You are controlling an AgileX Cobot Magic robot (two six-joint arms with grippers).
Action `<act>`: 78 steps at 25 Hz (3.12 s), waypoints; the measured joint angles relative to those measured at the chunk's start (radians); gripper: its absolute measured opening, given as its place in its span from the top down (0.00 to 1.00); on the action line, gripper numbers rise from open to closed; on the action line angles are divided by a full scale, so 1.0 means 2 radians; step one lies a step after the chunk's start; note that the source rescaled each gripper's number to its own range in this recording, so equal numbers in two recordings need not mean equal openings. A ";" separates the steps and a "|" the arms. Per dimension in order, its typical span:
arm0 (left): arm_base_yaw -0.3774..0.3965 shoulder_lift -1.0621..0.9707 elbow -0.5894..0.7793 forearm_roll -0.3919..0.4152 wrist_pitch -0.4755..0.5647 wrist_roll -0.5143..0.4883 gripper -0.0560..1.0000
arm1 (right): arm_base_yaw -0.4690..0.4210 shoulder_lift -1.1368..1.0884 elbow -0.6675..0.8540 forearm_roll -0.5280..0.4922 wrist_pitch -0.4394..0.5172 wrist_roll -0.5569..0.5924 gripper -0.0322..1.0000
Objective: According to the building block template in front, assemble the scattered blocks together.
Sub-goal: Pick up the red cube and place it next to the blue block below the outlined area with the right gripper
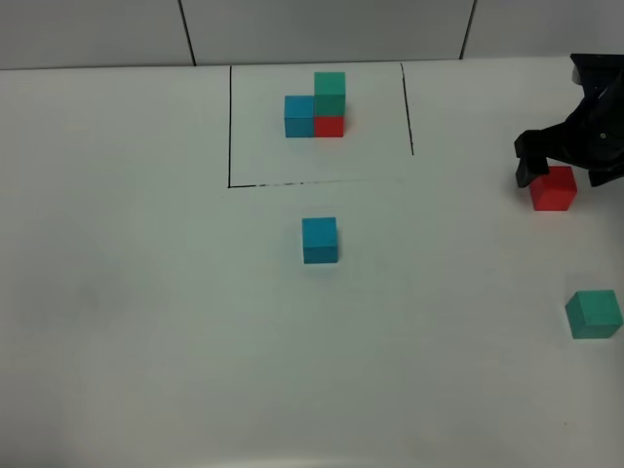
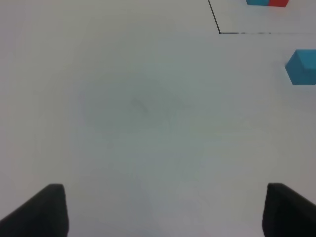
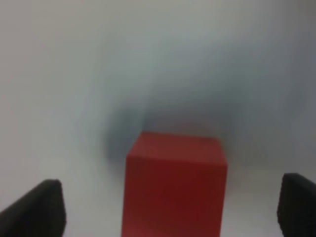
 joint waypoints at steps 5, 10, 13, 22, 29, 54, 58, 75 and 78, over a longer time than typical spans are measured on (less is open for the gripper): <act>0.000 0.000 0.000 0.000 0.000 0.000 0.22 | -0.008 0.013 0.000 -0.007 0.001 0.000 0.29; 0.000 0.000 0.000 0.000 0.000 0.000 0.22 | -0.008 0.014 0.000 -0.008 0.000 -0.001 0.48; 0.000 0.000 0.000 0.000 0.000 0.000 0.23 | -0.009 0.014 0.000 -0.005 0.003 -0.001 0.77; 0.000 0.000 0.000 0.000 0.000 0.000 0.23 | -0.005 0.011 -0.027 -0.024 0.094 -0.066 0.96; 0.000 0.000 0.000 0.000 0.000 0.000 0.23 | 0.061 -0.024 -0.029 -0.007 0.153 -0.225 0.96; 0.000 0.000 0.000 0.001 0.001 0.000 0.23 | 0.289 0.010 -0.050 -0.052 0.087 -0.433 0.96; 0.000 0.000 0.000 0.001 0.001 0.000 0.23 | 0.289 0.029 -0.084 -0.051 0.105 -0.434 0.96; 0.000 0.000 0.000 0.001 0.001 0.000 0.23 | 0.289 0.075 -0.120 -0.036 0.126 -0.436 0.97; 0.000 0.000 0.000 0.001 0.001 0.000 0.23 | 0.289 0.076 -0.120 -0.036 0.126 -0.436 0.97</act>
